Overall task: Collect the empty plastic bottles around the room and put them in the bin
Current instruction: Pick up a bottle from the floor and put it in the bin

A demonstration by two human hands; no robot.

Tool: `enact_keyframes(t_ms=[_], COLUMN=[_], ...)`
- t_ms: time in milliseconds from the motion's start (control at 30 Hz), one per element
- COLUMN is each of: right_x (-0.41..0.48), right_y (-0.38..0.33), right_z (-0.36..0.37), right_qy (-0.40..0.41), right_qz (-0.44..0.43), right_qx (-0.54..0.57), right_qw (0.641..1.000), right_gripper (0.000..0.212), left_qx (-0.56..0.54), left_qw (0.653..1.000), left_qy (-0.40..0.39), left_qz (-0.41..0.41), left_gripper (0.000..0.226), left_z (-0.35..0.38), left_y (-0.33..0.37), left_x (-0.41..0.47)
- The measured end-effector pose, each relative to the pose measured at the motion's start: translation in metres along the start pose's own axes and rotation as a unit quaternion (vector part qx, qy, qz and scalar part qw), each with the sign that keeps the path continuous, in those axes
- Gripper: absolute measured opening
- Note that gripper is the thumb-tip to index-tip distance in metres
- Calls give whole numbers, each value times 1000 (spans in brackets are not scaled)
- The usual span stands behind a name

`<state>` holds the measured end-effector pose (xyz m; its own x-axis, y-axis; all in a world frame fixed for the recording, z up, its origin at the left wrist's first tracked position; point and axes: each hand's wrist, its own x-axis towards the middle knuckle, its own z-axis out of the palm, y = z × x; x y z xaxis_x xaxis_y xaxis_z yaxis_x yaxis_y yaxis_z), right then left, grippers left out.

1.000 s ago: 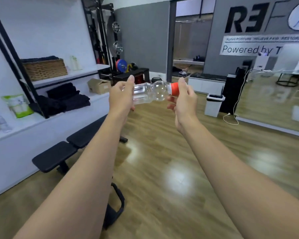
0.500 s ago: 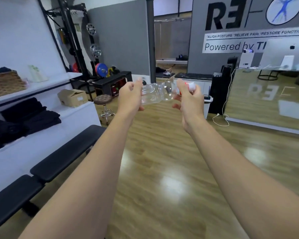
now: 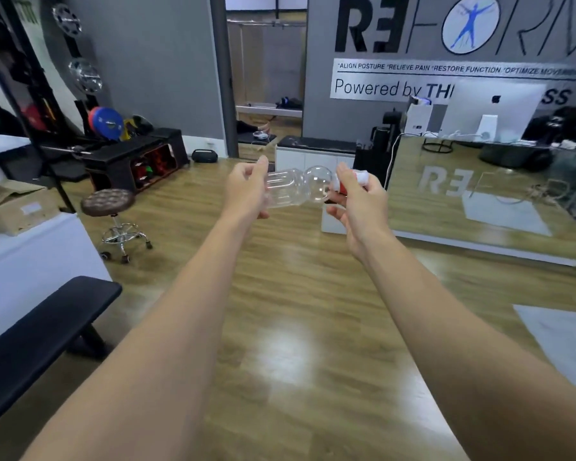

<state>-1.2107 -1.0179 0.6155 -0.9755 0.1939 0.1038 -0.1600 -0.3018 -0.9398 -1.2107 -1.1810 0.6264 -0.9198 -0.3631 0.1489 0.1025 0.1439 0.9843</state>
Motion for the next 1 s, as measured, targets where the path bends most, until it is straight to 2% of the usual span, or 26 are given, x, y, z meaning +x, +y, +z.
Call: enact_keyframes(t_ms=[167,333,533,700,867,1000], right_x=[98,205,343,449,561,638], right_y=[27,62,94,134,166,190], right_z=[9,22,49,77,99,109], right_qy=[10,33,37,34,54,81], right_qz=[3,31,53,73,47,46], right_qx=[-4,23,79,83,36,11], right_qw=[1000,999,995,993,997,996], right_gripper=[24,22,22,22,21,22], left_qx=[-1,6,13,10,-29,-6], left_qw=[1000,999,998,997,989,980], left_qy=[-29,-35,-33,-33,-83,-155], left_qz=[-4,-7,-42,-65,-119,-127], left_gripper=[45,35,39,43,39,30], left_z=[41,93,145,178,217,243], left_y=[-23,-53,-70,-99,-139,-160], left_x=[95,204,335,447,569,642])
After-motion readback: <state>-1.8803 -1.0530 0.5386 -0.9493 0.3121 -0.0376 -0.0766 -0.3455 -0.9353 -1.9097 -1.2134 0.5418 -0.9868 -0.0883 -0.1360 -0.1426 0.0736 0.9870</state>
